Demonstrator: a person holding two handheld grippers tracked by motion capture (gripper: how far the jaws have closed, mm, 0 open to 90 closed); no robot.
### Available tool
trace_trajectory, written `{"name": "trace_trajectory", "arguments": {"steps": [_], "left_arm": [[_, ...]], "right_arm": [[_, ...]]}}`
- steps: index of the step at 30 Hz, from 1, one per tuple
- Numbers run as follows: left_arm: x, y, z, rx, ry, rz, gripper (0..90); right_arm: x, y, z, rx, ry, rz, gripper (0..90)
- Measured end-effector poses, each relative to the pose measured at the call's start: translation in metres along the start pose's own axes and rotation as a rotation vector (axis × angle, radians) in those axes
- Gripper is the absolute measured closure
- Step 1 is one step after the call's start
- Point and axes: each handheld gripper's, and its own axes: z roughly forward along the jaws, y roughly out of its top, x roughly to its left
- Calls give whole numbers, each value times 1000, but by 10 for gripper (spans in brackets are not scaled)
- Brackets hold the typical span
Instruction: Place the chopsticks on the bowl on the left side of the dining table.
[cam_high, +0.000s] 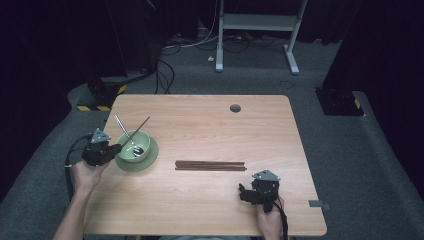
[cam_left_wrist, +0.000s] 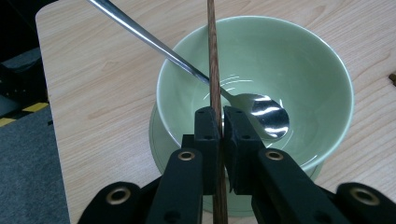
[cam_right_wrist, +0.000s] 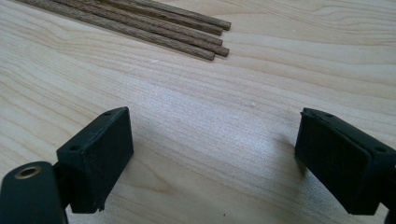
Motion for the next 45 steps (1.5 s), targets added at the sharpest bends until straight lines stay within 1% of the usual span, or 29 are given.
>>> {"name": "trace_trajectory", "arguments": {"steps": [3,4,5,6,9,11,12,13,14,16,17,18,19,22,27,30,32,34,36,37,40,41,45], "left_arm": [[2,0,1,2,4,1,840],[-1,0,3,-27,13,-27,839],[-1,0,3,-27,13,-27,839],[0,2,2,6,21,22,838],[0,2,2,6,24,24,835],[1,3,2,15,21,19,822],[2,4,2,20,18,9,785],[3,4,2,16,13,-7,721],[4,5,0,8,11,-12,669],[4,6,-5,-24,3,-35,603],[4,6,-5,-24,3,-35,575],[4,7,-7,-36,-3,-44,575],[1,9,-9,-47,-2,-48,535],[-3,11,-8,-49,0,-41,490],[-7,13,-6,-60,-9,-50,432],[-10,15,-3,-74,-14,-65,405],[-10,15,-3,-72,-16,-66,402],[-10,16,-3,-72,-34,-88,403],[-12,17,-3,-85,-58,-103,406],[-16,20,-2,-91,-60,-93,409],[-19,22,1,-85,-63,-86,405],[-22,23,2,-91,-76,-88,399],[-27,26,3,-95,-95,-85,383]], "right_arm": [[0,0,0,0,0,0,109],[0,0,0,0,0,0,109],[0,0,0,0,0,0,109],[0,0,0,0,0,0,109],[0,0,0,0,0,0,109],[0,0,0,0,0,0,109],[0,0,0,0,0,0,109],[0,0,0,0,0,-2,109],[0,0,0,0,1,0,109],[0,0,0,0,3,0,108],[0,0,0,0,3,0,108],[0,0,0,0,3,0,108],[0,0,0,0,3,0,108],[0,0,0,0,3,0,108],[0,0,0,-1,3,0,108],[0,0,0,0,3,0,108],[0,0,0,0,3,0,108],[0,0,0,1,2,0,108],[0,0,0,0,2,0,108],[0,0,0,1,1,0,108],[0,0,0,0,1,-2,109],[0,0,0,0,1,-2,109],[0,0,0,0,1,-2,109]]}}
